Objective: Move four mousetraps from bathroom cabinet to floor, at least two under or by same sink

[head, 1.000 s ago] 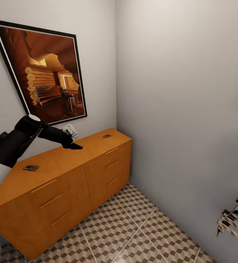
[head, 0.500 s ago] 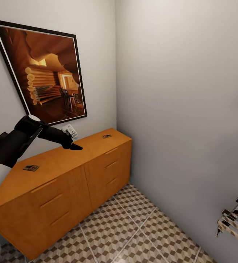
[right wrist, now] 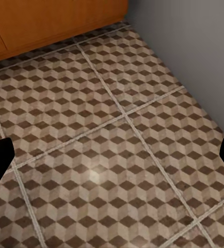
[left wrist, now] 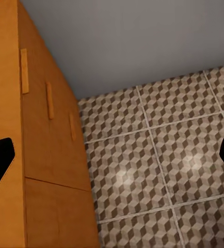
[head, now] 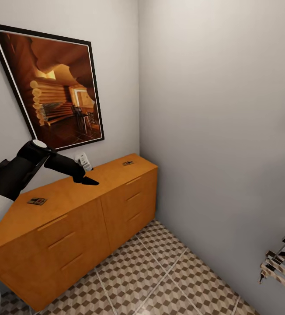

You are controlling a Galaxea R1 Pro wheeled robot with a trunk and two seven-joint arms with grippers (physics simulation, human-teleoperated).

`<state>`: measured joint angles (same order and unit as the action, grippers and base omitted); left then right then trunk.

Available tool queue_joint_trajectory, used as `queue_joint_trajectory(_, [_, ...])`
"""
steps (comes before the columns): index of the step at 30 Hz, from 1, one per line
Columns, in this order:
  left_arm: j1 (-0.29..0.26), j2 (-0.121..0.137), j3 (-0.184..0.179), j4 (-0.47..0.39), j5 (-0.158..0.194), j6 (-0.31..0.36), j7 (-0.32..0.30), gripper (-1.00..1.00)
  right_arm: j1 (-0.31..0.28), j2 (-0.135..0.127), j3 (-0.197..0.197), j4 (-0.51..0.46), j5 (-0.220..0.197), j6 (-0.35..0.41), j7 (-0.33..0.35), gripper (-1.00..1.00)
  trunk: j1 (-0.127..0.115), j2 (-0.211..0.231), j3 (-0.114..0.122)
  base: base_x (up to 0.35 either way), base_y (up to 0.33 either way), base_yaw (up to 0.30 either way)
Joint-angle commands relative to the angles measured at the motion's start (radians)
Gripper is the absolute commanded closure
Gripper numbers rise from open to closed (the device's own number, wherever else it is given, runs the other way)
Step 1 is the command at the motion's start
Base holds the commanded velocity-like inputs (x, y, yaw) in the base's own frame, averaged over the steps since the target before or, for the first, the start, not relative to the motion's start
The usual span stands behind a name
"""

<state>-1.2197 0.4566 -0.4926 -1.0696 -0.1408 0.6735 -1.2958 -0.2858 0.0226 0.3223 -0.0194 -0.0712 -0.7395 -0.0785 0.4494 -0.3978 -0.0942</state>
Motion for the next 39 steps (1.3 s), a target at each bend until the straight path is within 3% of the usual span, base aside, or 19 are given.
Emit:
queue_joint_trajectory(1, [-0.001,0.001,0.007,0.000,-0.005,0.009,-0.005,-1.00,-0.001,0.000,0.009,0.001,-0.007,-0.003,-0.004,-1.00,0.001,-0.002,-0.002,0.000,0.000,0.000])
queue_joint_trajectory(13, [-0.001,0.000,0.021,0.019,-0.005,0.006,-0.002,-1.00,-0.001,0.000,0.009,0.001,-0.007,-0.003,-0.004,-1.00,0.001,-0.002,-0.002,0.042,0.000,0.000])
queue_joint_trajectory(39, [-0.001,-0.001,0.019,0.035,-0.007,0.005,0.000,-1.00,-0.001,0.001,0.009,0.001,-0.007,-0.003,-0.004,-1.00,0.001,-0.002,-0.002,0.185,0.000,0.000])
